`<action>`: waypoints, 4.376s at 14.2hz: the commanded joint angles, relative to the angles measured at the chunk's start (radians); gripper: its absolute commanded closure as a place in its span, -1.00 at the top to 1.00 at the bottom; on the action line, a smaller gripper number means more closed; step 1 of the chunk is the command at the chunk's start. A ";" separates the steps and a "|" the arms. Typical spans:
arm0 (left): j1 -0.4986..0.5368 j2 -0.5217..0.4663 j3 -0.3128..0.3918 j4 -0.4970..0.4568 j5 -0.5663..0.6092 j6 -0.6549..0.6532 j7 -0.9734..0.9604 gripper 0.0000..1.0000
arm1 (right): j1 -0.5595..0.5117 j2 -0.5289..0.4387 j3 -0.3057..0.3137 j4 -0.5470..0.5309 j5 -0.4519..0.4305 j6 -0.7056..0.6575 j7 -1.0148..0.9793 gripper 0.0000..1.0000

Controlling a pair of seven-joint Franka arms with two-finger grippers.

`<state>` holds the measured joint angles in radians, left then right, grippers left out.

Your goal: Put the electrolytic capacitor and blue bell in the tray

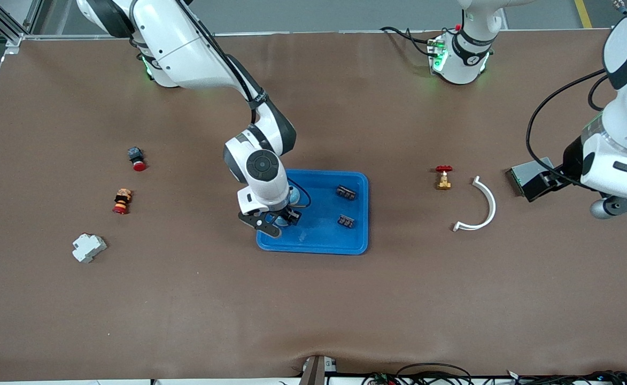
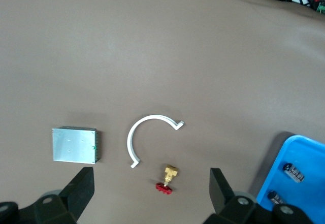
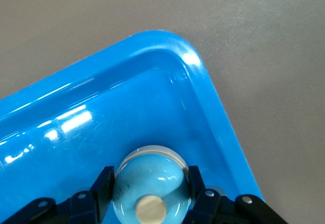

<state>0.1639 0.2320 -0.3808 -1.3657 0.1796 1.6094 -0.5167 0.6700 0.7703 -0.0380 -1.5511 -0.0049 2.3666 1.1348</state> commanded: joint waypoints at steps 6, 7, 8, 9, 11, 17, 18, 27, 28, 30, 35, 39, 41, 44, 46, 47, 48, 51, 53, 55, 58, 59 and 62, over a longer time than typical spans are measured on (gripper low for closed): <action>0.063 -0.132 0.002 -0.069 -0.058 -0.077 0.150 1.00 | 0.023 0.058 -0.013 0.072 -0.018 -0.007 0.068 -1.00; 0.063 -0.140 0.005 -0.067 -0.058 -0.094 0.155 1.00 | 0.023 0.063 -0.014 0.075 -0.018 -0.007 0.069 -1.00; 0.049 -0.149 0.023 -0.067 -0.058 -0.106 0.167 1.00 | 0.023 0.063 -0.014 0.075 -0.018 -0.006 0.069 -1.00; 0.020 -0.169 0.061 -0.073 -0.058 -0.109 0.176 1.00 | 0.023 0.064 -0.014 0.075 -0.018 -0.004 0.071 -1.00; -0.032 -0.187 0.141 -0.081 -0.071 -0.109 0.309 1.00 | 0.023 0.066 -0.014 0.075 -0.020 -0.003 0.071 -1.00; -0.167 -0.278 0.346 -0.180 -0.181 -0.111 0.360 1.00 | 0.022 0.064 -0.016 0.077 -0.056 -0.007 0.062 1.00; -0.191 -0.296 0.373 -0.200 -0.181 -0.111 0.360 1.00 | 0.022 0.063 -0.016 0.077 -0.061 -0.015 0.051 1.00; -0.207 -0.323 0.338 -0.230 -0.181 -0.126 0.299 1.00 | -0.036 0.009 -0.010 0.247 -0.055 -0.377 -0.154 1.00; -0.207 -0.323 0.329 -0.230 -0.181 -0.128 0.297 1.00 | -0.056 -0.029 -0.011 0.243 -0.053 -0.388 -0.237 1.00; -0.178 -0.323 0.290 -0.231 -0.178 -0.135 0.297 1.00 | -0.104 -0.084 -0.014 0.209 -0.055 -0.409 -0.332 1.00; -0.155 -0.327 0.281 -0.230 -0.178 -0.137 0.310 1.00 | -0.257 -0.236 -0.014 0.073 -0.055 -0.415 -0.645 1.00; -0.161 -0.319 0.281 -0.225 -0.173 -0.137 0.323 1.00 | -0.407 -0.354 -0.014 -0.039 -0.055 -0.420 -0.897 1.00; -0.158 -0.324 0.281 -0.225 -0.172 -0.144 0.355 1.00 | -0.466 -0.385 -0.014 -0.060 -0.055 -0.446 -0.990 1.00; -0.155 -0.323 0.284 -0.219 -0.167 -0.152 0.368 1.00 | -0.533 -0.440 -0.013 -0.075 -0.053 -0.507 -1.046 1.00; -0.158 -0.310 0.281 -0.201 -0.166 -0.151 0.366 1.00 | -0.566 -0.498 -0.011 -0.089 -0.053 -0.556 -1.078 1.00; -0.159 -0.310 0.281 -0.194 -0.164 -0.152 0.368 1.00 | -0.579 -0.525 -0.011 -0.089 -0.053 -0.585 -1.096 1.00; -0.156 -0.313 0.281 -0.188 -0.164 -0.152 0.375 1.00 | -0.593 -0.557 -0.011 -0.089 -0.053 -0.616 -1.104 1.00; -0.167 -0.309 0.281 -0.188 -0.166 -0.154 0.360 1.00 | -0.622 -0.643 -0.010 -0.087 -0.053 -0.681 -1.106 1.00; -0.172 -0.300 0.263 -0.185 -0.164 -0.152 0.354 1.00 | -0.641 -0.686 -0.008 -0.087 -0.053 -0.702 -1.106 1.00; -0.167 -0.298 0.261 -0.185 -0.164 -0.152 0.357 1.00 | -0.655 -0.726 -0.008 -0.087 -0.053 -0.711 -1.106 1.00; -0.161 -0.300 0.263 -0.187 -0.164 -0.154 0.368 1.00 | -0.671 -0.772 -0.006 -0.080 -0.053 -0.714 -1.106 1.00; -0.159 -0.300 0.263 -0.185 -0.166 -0.154 0.366 1.00 | -0.678 -0.785 -0.008 -0.080 -0.053 -0.714 -1.106 1.00; -0.159 -0.301 0.263 -0.184 -0.164 -0.154 0.368 1.00 | -0.694 -0.787 -0.013 -0.064 -0.052 -0.724 -1.109 1.00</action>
<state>-0.0005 -0.0673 -0.1145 -1.5611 0.0118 1.4701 -0.1616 0.0092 0.0049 -0.0687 -1.5981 -0.0609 1.6478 0.0390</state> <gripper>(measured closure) 0.000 0.000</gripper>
